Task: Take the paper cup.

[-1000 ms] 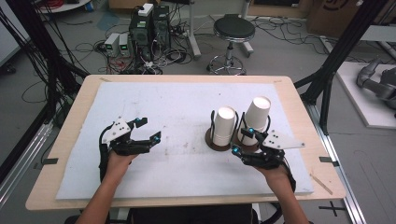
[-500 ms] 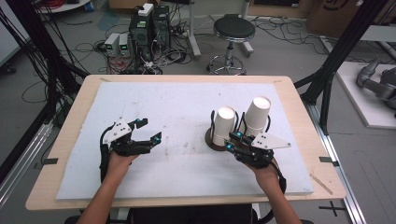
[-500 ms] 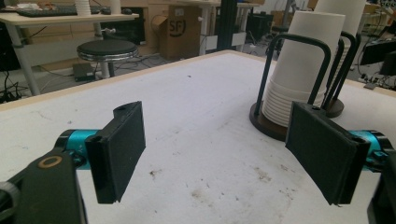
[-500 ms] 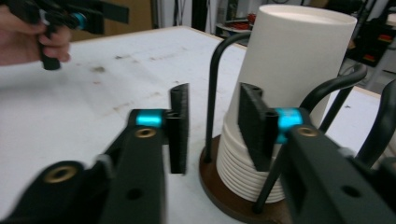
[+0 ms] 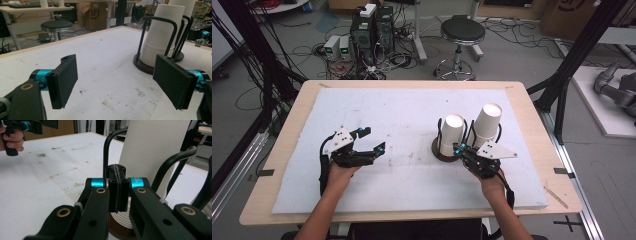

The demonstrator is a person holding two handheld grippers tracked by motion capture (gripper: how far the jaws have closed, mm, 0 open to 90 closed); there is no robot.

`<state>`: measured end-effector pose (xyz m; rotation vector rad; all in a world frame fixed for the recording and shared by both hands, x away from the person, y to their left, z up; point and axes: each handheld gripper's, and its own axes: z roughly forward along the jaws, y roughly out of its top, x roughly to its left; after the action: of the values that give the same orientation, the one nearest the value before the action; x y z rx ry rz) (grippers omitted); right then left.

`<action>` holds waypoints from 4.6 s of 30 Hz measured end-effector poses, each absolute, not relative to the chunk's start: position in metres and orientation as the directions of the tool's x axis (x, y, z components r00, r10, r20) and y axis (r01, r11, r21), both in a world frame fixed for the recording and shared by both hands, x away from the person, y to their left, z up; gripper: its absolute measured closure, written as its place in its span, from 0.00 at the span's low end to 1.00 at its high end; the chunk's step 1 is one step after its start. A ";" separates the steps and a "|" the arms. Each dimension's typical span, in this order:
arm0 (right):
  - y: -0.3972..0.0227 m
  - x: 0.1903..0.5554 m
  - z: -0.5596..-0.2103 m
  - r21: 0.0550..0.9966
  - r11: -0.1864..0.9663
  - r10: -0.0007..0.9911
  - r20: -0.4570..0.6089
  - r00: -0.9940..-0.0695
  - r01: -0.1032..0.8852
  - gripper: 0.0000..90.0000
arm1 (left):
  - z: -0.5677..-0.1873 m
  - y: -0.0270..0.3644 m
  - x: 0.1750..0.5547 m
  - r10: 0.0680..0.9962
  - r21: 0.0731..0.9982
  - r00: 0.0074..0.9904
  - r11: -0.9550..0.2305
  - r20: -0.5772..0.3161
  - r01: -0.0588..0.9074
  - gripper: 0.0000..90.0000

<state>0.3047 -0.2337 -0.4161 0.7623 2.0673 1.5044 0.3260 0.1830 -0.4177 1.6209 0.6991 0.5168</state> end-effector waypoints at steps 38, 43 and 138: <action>-0.210 0.317 -0.444 0.883 0.303 0.726 0.030 -0.687 0.359 1.00 | -0.422 0.182 0.327 0.698 0.981 0.714 -0.096 -0.053 0.167 0.22; -0.209 0.316 -0.443 0.881 0.280 0.745 0.050 -0.665 0.380 1.00 | -0.422 0.181 0.327 0.698 0.981 0.714 -0.097 -0.053 0.168 0.22; -0.215 0.320 -0.443 0.877 0.220 0.779 0.106 -0.618 0.427 1.00 | -0.358 -0.019 0.413 0.360 0.938 0.933 -0.332 0.032 0.096 0.35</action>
<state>0.3201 -0.2149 -0.4430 1.1202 2.1431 1.3609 0.4134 -0.0188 -0.3578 1.9031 0.3326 0.2771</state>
